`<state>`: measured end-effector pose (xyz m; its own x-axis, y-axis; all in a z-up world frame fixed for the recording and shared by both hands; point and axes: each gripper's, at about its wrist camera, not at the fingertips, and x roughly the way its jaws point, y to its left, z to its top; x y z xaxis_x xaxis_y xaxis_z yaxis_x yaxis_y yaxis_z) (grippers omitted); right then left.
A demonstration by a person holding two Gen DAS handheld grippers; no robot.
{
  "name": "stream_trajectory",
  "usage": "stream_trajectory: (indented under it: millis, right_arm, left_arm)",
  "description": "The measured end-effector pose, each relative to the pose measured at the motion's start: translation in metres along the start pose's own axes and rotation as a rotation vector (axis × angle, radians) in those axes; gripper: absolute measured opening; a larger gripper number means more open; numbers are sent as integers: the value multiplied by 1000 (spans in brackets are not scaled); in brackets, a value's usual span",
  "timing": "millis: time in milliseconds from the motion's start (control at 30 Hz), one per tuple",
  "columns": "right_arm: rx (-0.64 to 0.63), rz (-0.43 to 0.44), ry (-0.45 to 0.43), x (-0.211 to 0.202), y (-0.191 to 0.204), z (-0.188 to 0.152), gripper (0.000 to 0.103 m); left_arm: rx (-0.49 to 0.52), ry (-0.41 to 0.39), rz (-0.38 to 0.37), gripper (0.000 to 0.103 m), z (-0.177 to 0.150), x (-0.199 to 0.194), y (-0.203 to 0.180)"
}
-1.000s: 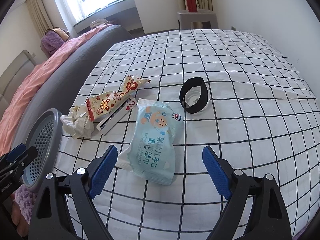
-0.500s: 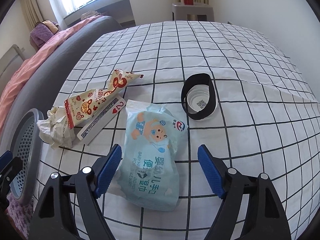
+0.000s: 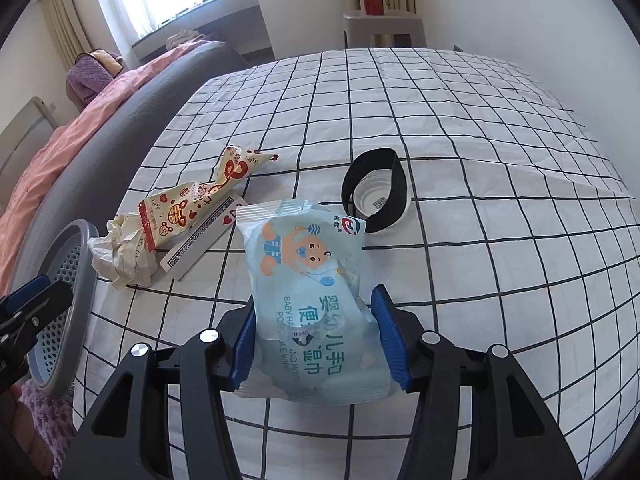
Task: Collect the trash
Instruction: 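Grasp the blue wet-wipe pack with the right tool while the left tool grasps the snack wrapper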
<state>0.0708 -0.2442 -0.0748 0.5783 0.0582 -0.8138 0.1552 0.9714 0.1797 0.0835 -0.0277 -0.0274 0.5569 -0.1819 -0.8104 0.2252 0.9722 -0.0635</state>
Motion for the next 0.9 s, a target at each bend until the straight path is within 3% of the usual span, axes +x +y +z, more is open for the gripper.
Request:
stream_trajectory:
  millis: [467,900]
  right_arm:
    - [55,71,-25,-21,-36,-10,52]
    - [82,144,-39,-23,-48,-10,52]
  left_arm:
    - [144,35,-56,76,47,38,-49]
    - [236,110,-45,76,65,89,-80]
